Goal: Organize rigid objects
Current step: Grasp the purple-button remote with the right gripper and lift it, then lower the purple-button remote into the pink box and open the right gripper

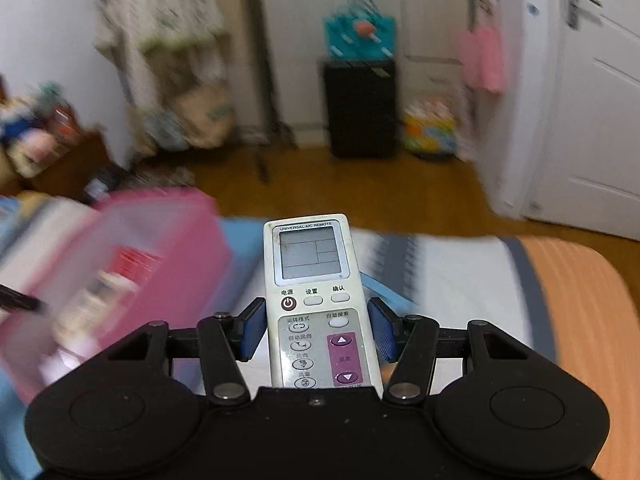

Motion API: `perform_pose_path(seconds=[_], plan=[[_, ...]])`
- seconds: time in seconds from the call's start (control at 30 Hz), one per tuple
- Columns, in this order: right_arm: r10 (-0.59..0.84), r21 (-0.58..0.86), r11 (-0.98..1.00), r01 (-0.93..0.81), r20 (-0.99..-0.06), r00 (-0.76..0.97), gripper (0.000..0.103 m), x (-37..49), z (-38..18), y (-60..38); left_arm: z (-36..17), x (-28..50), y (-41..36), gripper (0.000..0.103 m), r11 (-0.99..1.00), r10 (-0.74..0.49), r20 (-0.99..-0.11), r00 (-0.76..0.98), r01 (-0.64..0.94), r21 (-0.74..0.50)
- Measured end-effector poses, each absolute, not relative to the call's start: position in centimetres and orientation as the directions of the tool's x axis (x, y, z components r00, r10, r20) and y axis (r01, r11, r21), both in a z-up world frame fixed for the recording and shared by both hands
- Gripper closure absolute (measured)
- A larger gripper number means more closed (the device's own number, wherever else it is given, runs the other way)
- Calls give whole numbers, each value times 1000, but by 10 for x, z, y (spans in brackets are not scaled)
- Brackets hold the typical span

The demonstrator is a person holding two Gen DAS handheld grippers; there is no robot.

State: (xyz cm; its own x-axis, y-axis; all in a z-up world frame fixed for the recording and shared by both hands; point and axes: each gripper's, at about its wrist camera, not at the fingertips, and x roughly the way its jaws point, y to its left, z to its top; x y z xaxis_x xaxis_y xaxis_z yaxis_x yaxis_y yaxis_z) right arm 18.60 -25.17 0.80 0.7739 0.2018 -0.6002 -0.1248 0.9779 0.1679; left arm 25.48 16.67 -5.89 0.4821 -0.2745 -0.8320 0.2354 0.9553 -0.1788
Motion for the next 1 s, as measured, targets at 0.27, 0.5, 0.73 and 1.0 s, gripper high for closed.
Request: perform_pose_path(seconds=[0.27, 0.5, 0.73, 1.0], plan=[[410, 238, 912, -334, -574, 709, 43, 191, 38, -138, -58, 252, 162, 95, 953, -267, -831, 488, 260, -153], [449, 295, 891, -345, -688, 571, 43, 235, 4, -75, -58, 253, 168, 95, 948, -289, -828, 481, 261, -179], [375, 222, 912, -344, -789, 487, 43, 256, -30, -45, -58, 251, 171, 95, 946, -303, -826, 475, 254, -201], [363, 194, 900, -391, -830, 424, 42, 272, -53, -34, -60, 253, 170, 95, 945, -305, -824, 477, 260, -199]])
